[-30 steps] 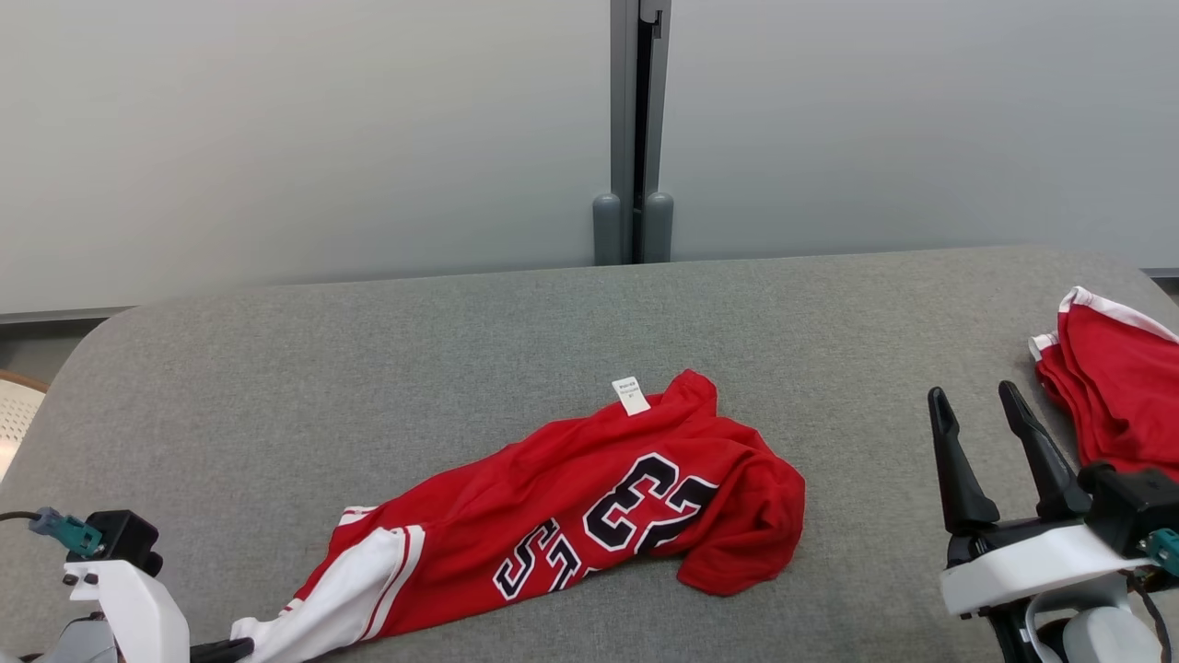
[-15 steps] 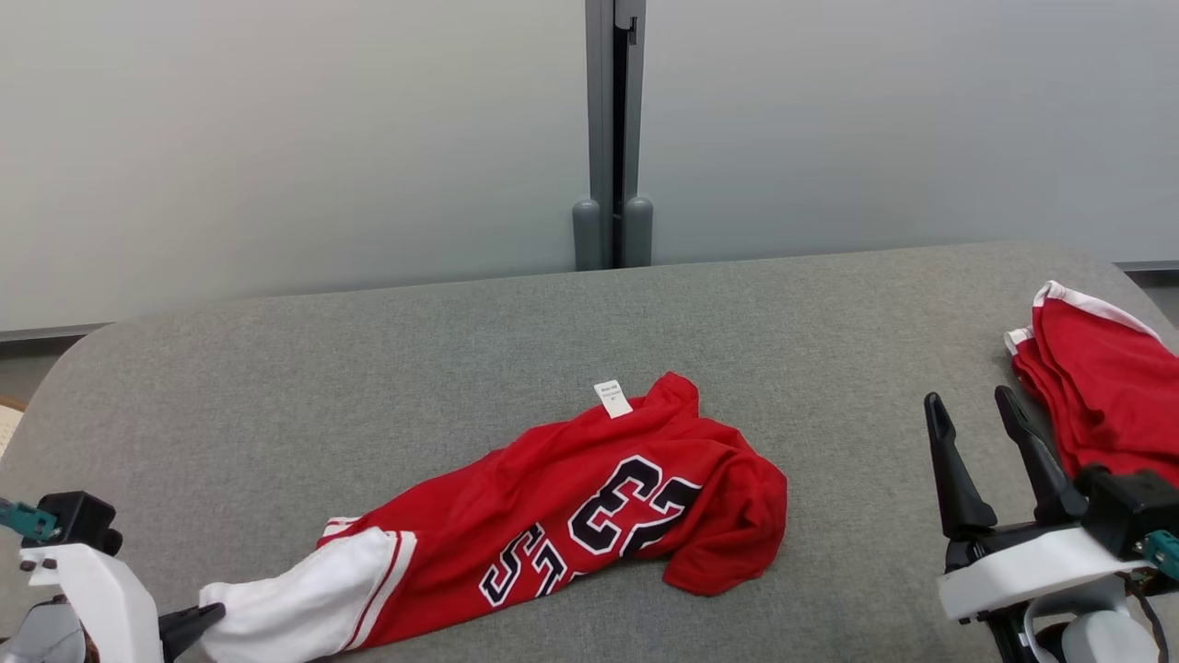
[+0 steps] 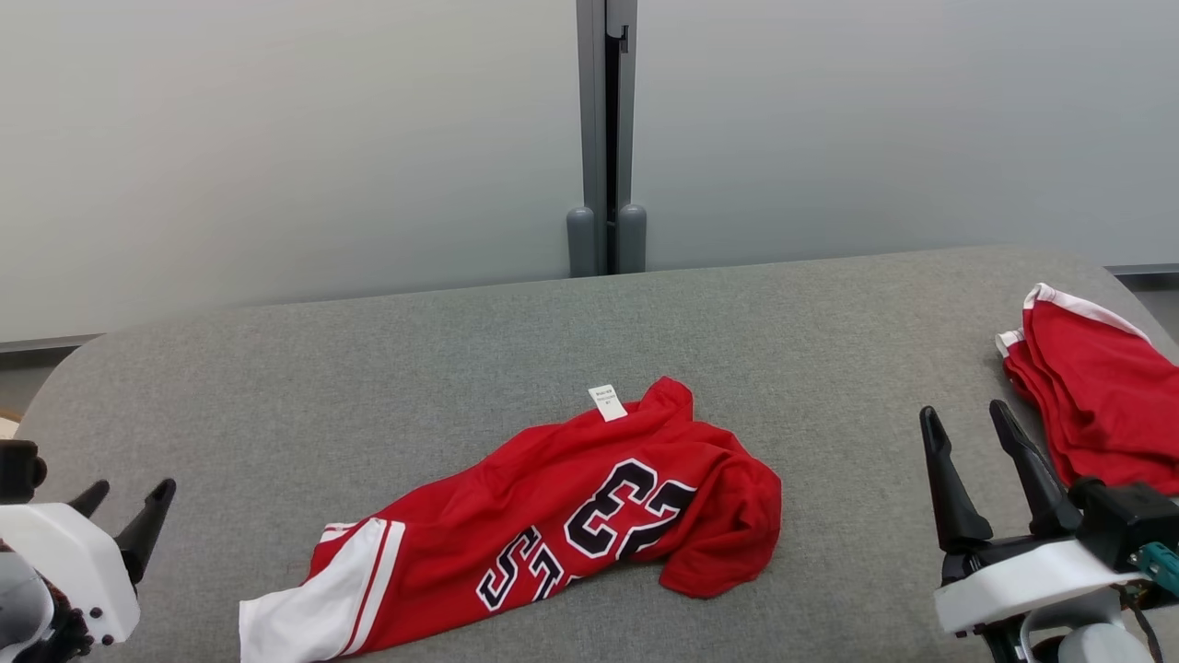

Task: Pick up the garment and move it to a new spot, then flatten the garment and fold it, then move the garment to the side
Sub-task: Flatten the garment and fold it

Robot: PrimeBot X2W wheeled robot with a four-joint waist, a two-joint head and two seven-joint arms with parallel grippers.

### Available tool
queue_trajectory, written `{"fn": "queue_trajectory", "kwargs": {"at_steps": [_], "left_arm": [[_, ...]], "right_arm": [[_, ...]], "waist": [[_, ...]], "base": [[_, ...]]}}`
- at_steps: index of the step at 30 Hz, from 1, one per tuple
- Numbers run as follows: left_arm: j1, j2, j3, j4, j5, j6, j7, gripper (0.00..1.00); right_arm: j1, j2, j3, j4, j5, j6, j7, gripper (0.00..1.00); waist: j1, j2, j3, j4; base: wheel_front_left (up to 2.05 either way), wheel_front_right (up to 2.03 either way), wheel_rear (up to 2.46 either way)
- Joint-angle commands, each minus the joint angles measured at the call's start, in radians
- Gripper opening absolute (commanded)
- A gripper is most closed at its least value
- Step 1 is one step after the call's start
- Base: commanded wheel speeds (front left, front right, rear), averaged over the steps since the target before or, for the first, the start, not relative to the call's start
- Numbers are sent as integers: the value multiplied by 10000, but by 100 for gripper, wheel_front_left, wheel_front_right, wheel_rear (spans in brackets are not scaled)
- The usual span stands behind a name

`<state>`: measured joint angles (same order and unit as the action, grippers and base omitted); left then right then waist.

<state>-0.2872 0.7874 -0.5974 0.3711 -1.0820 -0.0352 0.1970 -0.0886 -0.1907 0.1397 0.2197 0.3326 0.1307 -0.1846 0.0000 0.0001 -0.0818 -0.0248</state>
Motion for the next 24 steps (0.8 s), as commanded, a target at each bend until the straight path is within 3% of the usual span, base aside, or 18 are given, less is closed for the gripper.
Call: {"fn": "queue_trajectory", "kwargs": {"at_steps": [1, 10, 14, 19, 24], "left_arm": [[131, 16, 82, -70, 341, 372, -388, 100], [2005, -943, 723, -2477, 1378, 3090, -3849, 100], [2736, -1429, 1177, -3497, 2183, 4042, -4555, 100], [3568, -2586, 2017, -4532, 3737, 4420, -4621, 100], [4071, -3648, 2395, -4618, 4508, 3858, -4627, 100]], "right_arm": [[87, -6, 12, 20, 24, 0, -14, 100], [364, 39, -2, 68, 94, -1, -42, 100], [460, 20, -92, 89, 162, -1, -3, 100], [579, -20, -222, 81, 172, 0, 40, 100], [671, 63, -177, 139, 264, 0, 120, 100]], "waist": [[0, -1, -30, -2], [0, -1, -82, 101], [0, -1, -70, 259], [0, -1, -54, 461], [0, -1, -49, 639]], "base": [[0, 0, 0], [0, 0, 0], [0, 0, 0], [0, 0, 0], [0, 0, 0]]}}
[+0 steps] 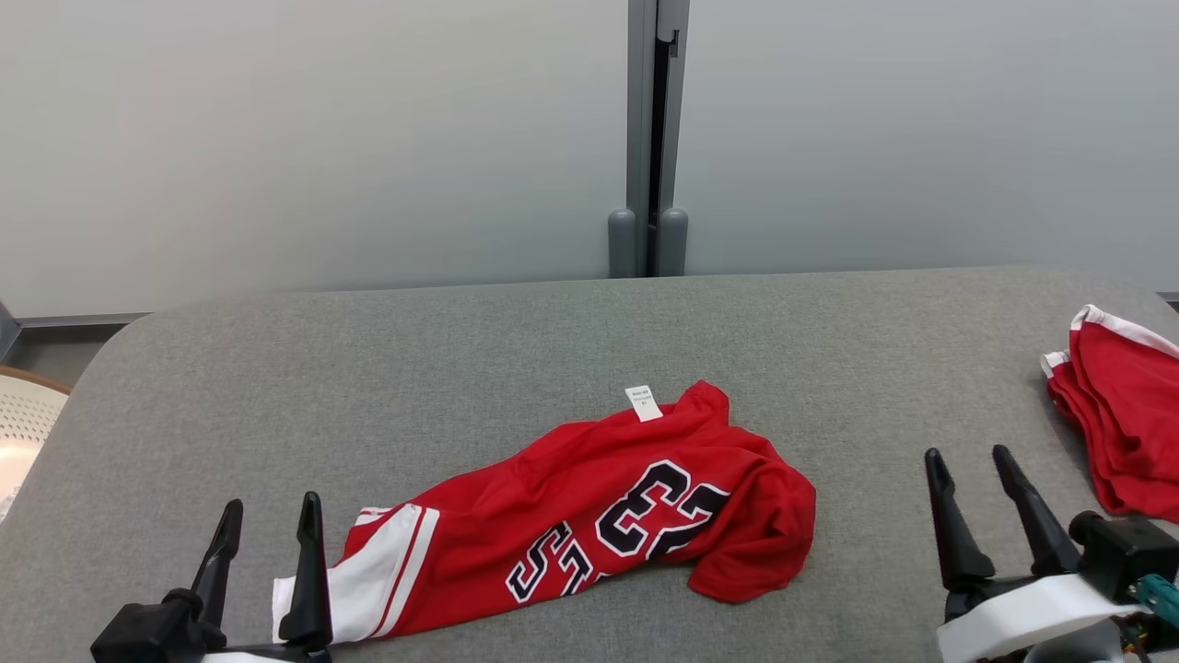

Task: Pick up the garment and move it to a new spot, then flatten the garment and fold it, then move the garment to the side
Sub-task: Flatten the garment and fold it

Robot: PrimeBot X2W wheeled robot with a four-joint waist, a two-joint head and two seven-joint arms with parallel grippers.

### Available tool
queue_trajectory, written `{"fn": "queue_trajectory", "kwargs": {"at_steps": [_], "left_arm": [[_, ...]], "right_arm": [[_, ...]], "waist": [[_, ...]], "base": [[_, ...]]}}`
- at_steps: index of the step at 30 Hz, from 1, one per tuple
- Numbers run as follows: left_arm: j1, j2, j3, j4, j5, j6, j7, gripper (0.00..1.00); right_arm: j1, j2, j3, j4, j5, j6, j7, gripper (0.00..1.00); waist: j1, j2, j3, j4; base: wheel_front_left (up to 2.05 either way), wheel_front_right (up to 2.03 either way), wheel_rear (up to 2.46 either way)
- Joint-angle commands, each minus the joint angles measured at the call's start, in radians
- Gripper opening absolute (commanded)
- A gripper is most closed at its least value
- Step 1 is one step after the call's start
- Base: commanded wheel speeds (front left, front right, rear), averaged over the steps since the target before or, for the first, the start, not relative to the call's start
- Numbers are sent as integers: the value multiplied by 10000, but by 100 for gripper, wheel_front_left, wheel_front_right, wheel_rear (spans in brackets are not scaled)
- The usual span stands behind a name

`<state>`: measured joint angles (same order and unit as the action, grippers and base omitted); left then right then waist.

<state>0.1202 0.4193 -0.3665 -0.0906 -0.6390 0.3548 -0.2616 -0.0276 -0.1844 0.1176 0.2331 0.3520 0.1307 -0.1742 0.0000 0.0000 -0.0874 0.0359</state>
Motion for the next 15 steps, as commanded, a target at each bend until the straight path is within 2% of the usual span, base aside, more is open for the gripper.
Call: {"fn": "queue_trajectory", "kwargs": {"at_steps": [1, 7, 15], "left_arm": [[8, -99, 134, 68, 158, -189, -41, 100], [-139, -598, 441, 493, 559, -885, -41, 100], [-311, -973, 496, 927, 766, -1355, -31, 100]], "right_arm": [[54, 11, 123, 30, 96, 0, 99, 100], [-238, -113, 693, 288, 298, -1, 571, 100], [-921, -317, 1697, 1321, 1076, 0, 2250, 100]], "waist": [[0, 0, 14, 68], [0, 0, 122, 312], [0, 0, 267, 842]], "base": [[0, 0, 0], [0, 0, 0], [0, 0, 0]]}}
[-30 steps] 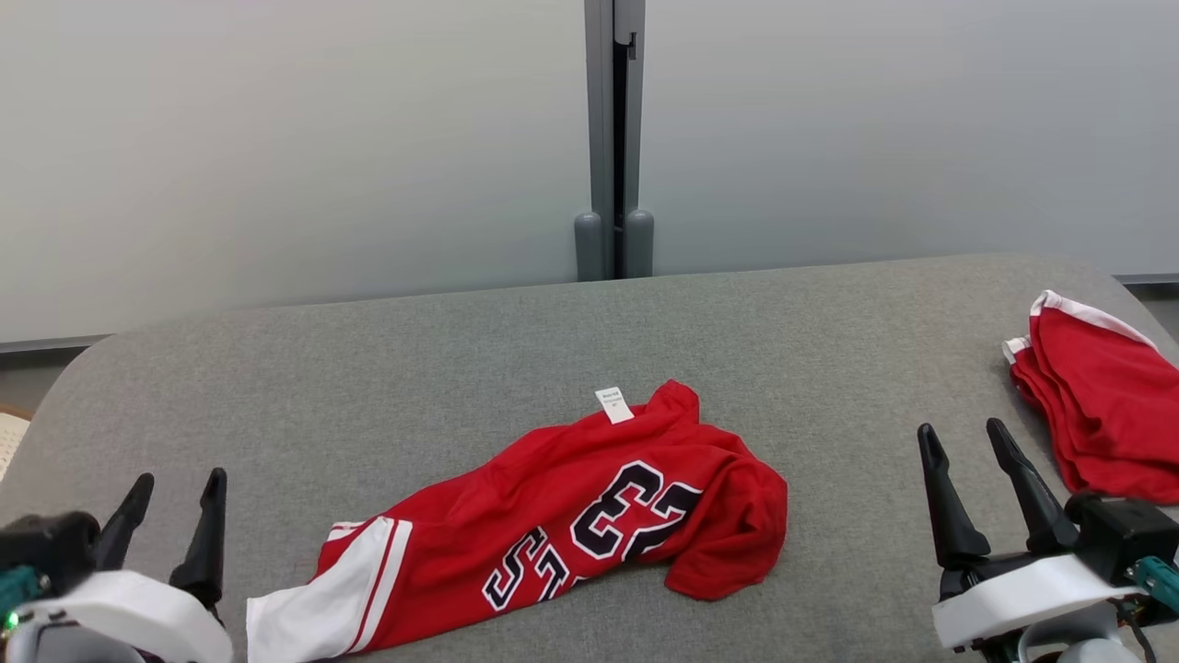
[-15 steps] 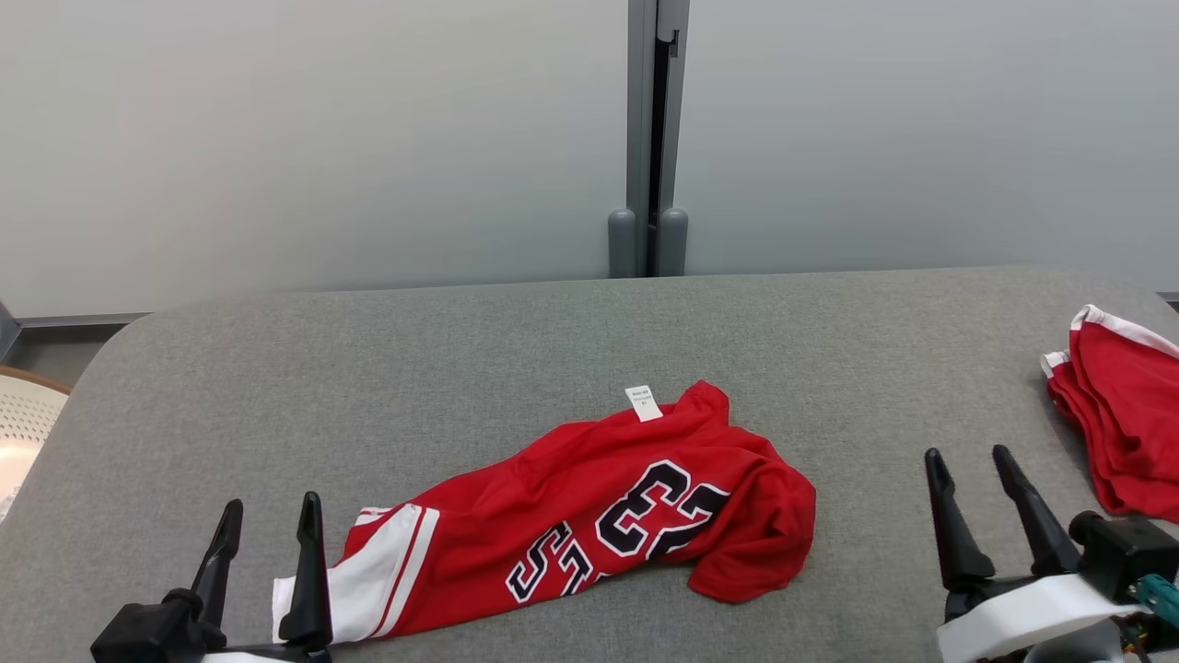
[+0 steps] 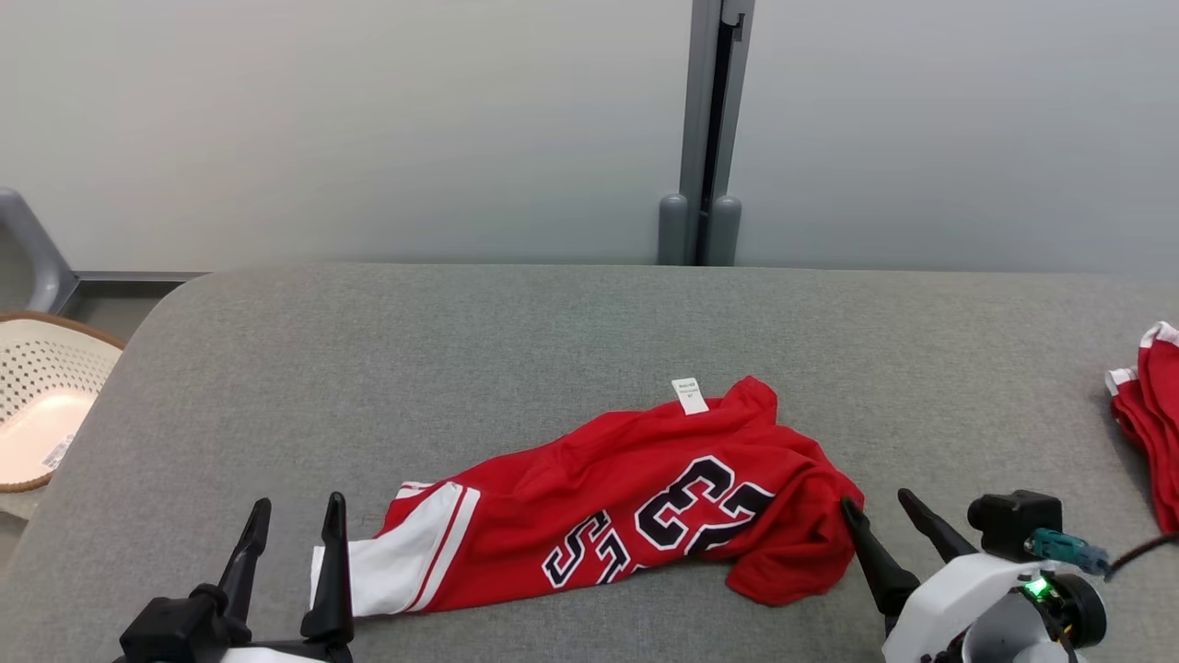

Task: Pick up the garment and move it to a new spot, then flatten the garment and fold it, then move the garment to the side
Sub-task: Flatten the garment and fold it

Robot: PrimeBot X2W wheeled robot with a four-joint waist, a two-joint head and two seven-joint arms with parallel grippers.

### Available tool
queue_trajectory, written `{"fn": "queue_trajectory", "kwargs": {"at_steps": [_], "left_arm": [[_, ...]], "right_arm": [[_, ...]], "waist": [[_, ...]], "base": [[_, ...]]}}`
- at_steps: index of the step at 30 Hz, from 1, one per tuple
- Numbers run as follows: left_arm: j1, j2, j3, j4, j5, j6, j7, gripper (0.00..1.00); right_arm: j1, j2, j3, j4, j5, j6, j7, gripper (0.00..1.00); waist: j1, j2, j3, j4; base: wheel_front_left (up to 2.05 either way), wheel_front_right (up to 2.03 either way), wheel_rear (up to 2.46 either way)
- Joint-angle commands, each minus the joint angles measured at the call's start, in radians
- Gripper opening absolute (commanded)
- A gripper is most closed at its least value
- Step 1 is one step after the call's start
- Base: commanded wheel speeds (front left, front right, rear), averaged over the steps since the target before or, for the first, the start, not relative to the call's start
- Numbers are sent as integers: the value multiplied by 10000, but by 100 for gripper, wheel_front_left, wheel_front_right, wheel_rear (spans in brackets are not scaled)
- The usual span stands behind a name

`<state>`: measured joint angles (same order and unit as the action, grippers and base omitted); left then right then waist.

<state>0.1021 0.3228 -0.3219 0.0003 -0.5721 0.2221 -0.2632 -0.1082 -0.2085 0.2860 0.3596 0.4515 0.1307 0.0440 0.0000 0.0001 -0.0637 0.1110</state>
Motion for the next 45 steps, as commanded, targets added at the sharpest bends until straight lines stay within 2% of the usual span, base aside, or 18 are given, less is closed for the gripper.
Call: {"fn": "queue_trajectory", "kwargs": {"at_steps": [1, 8, 9, 10, 11, 23, 26, 29, 37, 45], "left_arm": [[-136, -40, 56, 69, 114, -83, -16, 100], [-240, -154, 130, 256, 88, -294, -15, 100], [-251, -167, 136, 279, 81, -303, -15, 100], [-264, -183, 167, 291, 66, -332, -15, 100], [-277, -200, 193, 295, 67, -349, -15, 100], [-150, -550, 415, 479, 126, -624, -15, 100], [-241, -645, 407, 548, 166, -718, -15, 100], [-364, -683, 368, 616, 155, -810, -17, 100], [-303, -835, 447, 854, 139, -983, -16, 100], [-146, -859, 603, 1020, 140, -1097, -16, 100]], "right_arm": [[-200, -113, 82, 238, 165, 0, 263, 100], [-675, -264, 430, 1288, 451, 0, 1167, 100], [-722, -305, 506, 1441, 521, -1, 1300, 80], [-789, -364, 607, 1540, 554, 0, 1384, 37], [-844, -431, 647, 1595, 601, -1, 1404, 0], [-2357, -1701, -18, 1874, -233, -1, 489, 0], [-3204, -2075, -116, 2125, -1049, -1, -438, 0], [-3475, -2073, 178, 2537, -1418, -1, -1080, 0], [-2205, -2013, 812, 3531, -782, -3, -1562, 0], [-515, -1835, 761, 3856, -274, -3, -1690, 0]], "waist": [[0, -1, 42, 158], [0, -1, 124, 569], [0, -1, 130, 634], [0, -1, 138, 698], [0, -1, 146, 758], [0, -1, 227, 1242], [0, -1, 371, 1327], [0, -1, 490, 1414], [0, -1, 569, 1483], [0, -1, 379, 936]], "base": [[0, 0, 0], [0, 0, 0], [0, 0, 0], [0, 0, 0], [0, 0, 0], [0, 0, 0], [0, 0, 0], [0, 0, 0], [0, 0, 0], [0, 0, 0]]}}
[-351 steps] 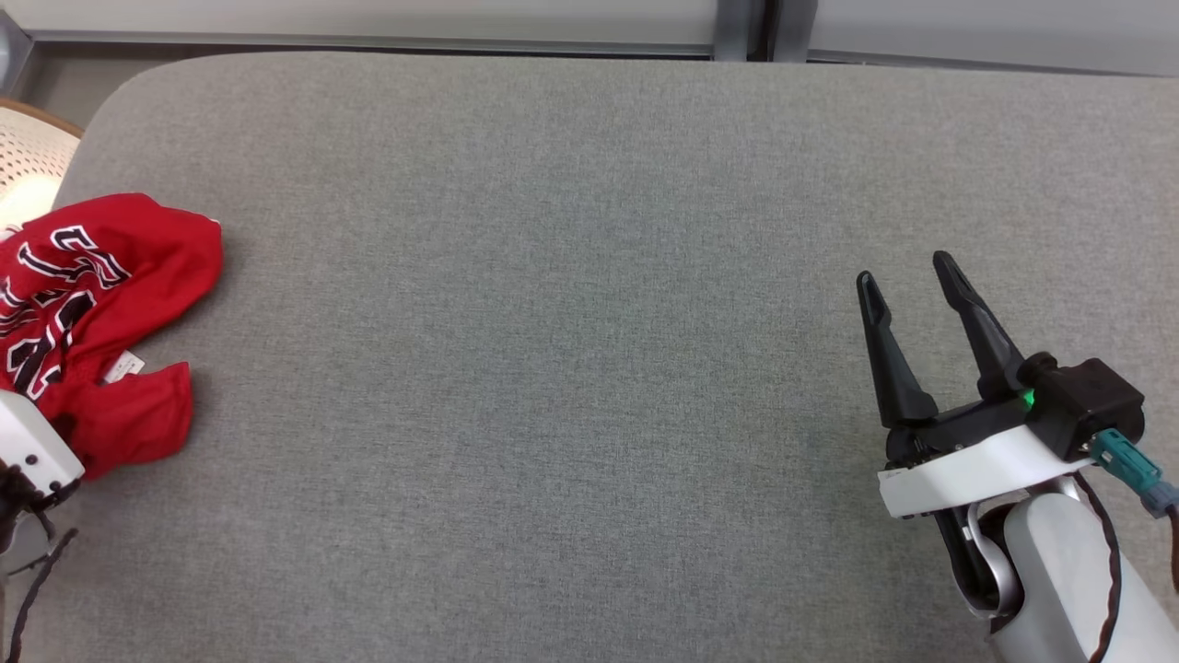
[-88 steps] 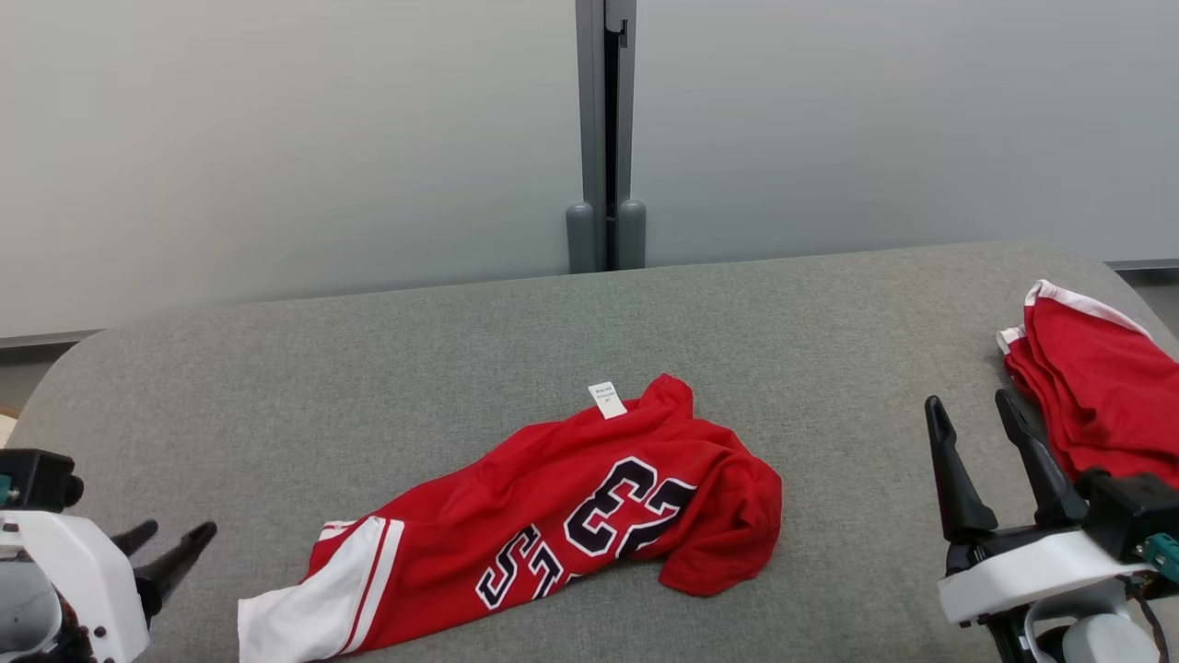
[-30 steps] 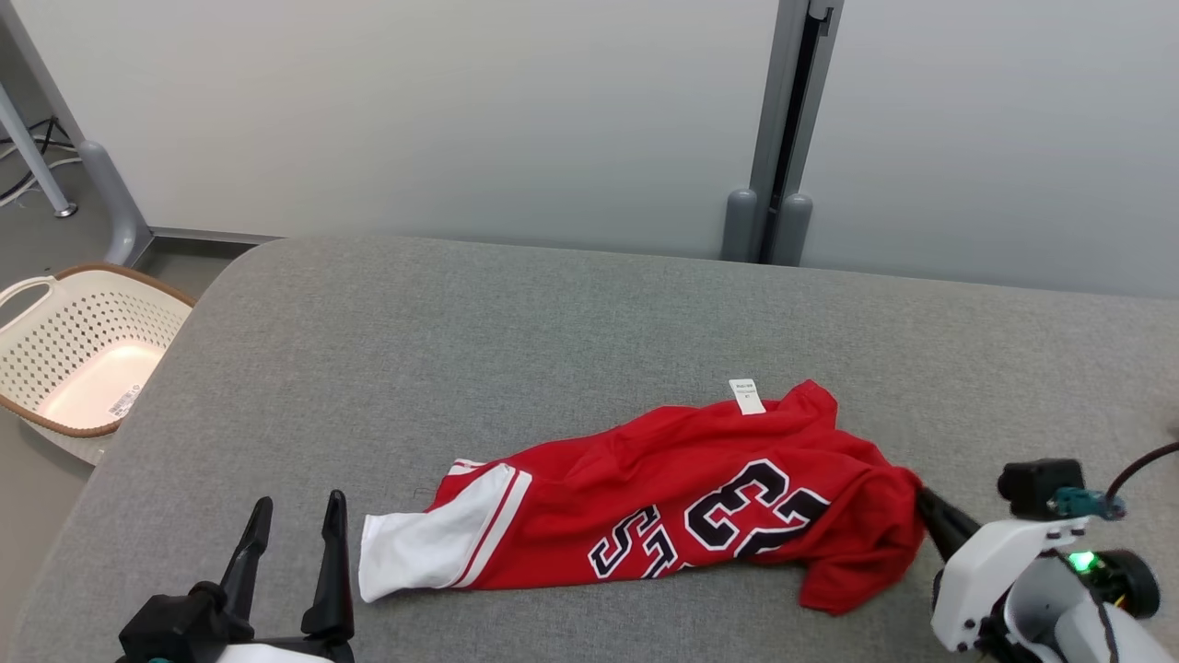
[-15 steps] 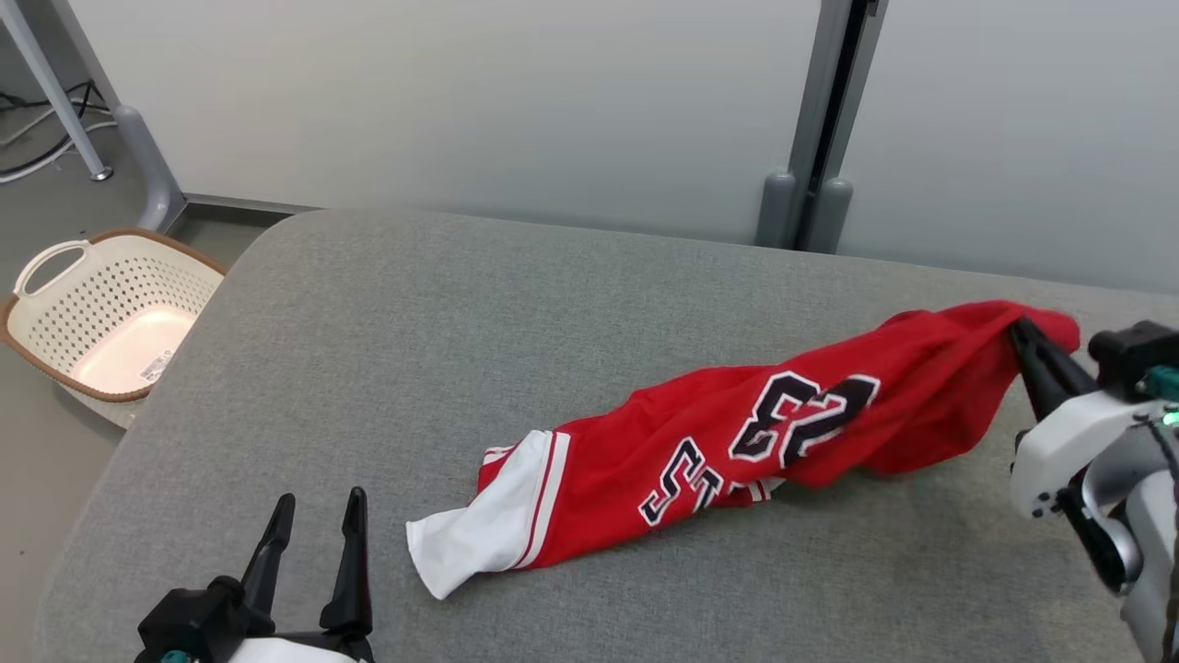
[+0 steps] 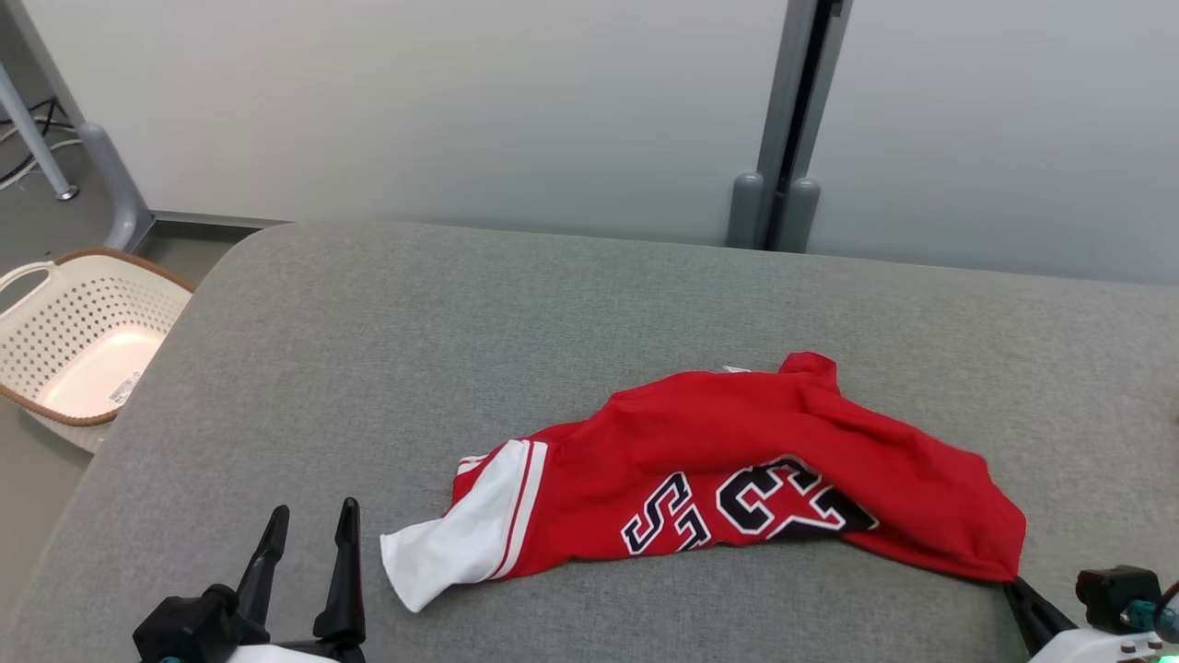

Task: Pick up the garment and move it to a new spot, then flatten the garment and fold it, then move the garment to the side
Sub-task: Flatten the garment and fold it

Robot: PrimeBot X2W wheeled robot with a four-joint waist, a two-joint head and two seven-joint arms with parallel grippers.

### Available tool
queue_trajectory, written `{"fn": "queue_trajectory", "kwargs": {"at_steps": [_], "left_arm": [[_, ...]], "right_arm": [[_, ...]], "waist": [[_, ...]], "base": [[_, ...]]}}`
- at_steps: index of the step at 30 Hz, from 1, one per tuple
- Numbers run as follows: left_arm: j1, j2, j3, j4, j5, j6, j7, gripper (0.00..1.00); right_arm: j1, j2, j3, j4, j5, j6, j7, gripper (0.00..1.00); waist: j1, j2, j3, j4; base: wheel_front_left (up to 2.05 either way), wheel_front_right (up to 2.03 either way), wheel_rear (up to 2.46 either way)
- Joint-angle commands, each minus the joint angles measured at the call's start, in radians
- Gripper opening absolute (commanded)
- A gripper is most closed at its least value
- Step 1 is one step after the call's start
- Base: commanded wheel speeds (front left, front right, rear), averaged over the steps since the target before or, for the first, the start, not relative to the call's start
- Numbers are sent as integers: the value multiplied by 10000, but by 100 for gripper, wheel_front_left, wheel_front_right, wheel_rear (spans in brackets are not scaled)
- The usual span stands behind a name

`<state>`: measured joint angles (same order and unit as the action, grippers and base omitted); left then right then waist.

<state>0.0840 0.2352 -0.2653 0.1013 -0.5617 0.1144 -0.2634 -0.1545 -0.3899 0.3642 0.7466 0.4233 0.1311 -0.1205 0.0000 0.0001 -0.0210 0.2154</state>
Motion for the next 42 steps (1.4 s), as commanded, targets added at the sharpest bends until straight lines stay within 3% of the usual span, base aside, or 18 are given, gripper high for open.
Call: {"fn": "queue_trajectory", "kwargs": {"at_steps": [1, 2, 3, 4, 5, 6, 16, 23, 28, 32, 41, 42], "left_arm": [[22, 16, 47, 14, 47, -46, -15, 100], [6, 13, 43, 20, 56, -67, -14, 100], [-11, 10, 40, 31, 60, -79, -14, 100], [-30, 12, 36, 45, 67, -91, -14, 100], [-47, 23, 46, 57, 78, -95, -14, 100], [-62, 31, 48, 65, 74, -94, -14, 100], [-75, 61, 69, 81, 86, -130, -14, 100], [-298, 17, -64, 23, 190, -197, -10, 100], [-734, -186, -359, -145, 404, -346, -11, 100], [-1176, -488, -550, -143, 604, -452, -12, 100], [-1400, -886, -452, 173, 781, -699, -13, 100], [-1393, -920, -411, 192, 802, -713, -13, 100]], "right_arm": [[76, -23, -90, 32, 37, -7, -40, 0], [167, -16, -184, 87, 73, -7, -52, 0], [242, 1, -246, 142, 90, -7, -26, 30], [313, 30, -297, 211, 139, -7, 60, 36], [332, 36, -411, 237, 189, -7, 24, 48], [303, 4, -545, 240, 209, -7, -53, 100], [-326, 265, -1439, -1709, 262, -5, -1013, 100], [-1573, 510, -1032, -2316, 554, -4, 174, 100], [-3020, 490, -698, -1698, 1321, -5, 1699, 100], [-4439, 135, -77, -434, 1891, -5, 3402, 100], [-5775, -185, 948, 1637, 2572, -4, 5460, 100], [-5829, -186, 1032, 1768, 2663, -5, 5574, 95]], "waist": [[0, -1, -60, -202], [0, -1, -71, -295], [0, -1, -80, -376], [0, -1, -90, -445], [0, -1, -98, -510], [0, -1, -107, -560], [0, -1, -207, -657], [0, -1, 155, -197], [0, -1, 852, 451], [0, -1, 1387, 1153], [0, -1, 1762, 2075], [0, -1, 1759, 2118]], "base": [[0, 0, 0], [0, 0, 0], [0, 0, 0], [0, 0, 0], [0, 0, 0], [0, 0, 0], [0, 0, 0], [0, 0, 0], [0, 0, 0], [0, 0, 0], [0, 0, 0], [0, 0, 0]]}}
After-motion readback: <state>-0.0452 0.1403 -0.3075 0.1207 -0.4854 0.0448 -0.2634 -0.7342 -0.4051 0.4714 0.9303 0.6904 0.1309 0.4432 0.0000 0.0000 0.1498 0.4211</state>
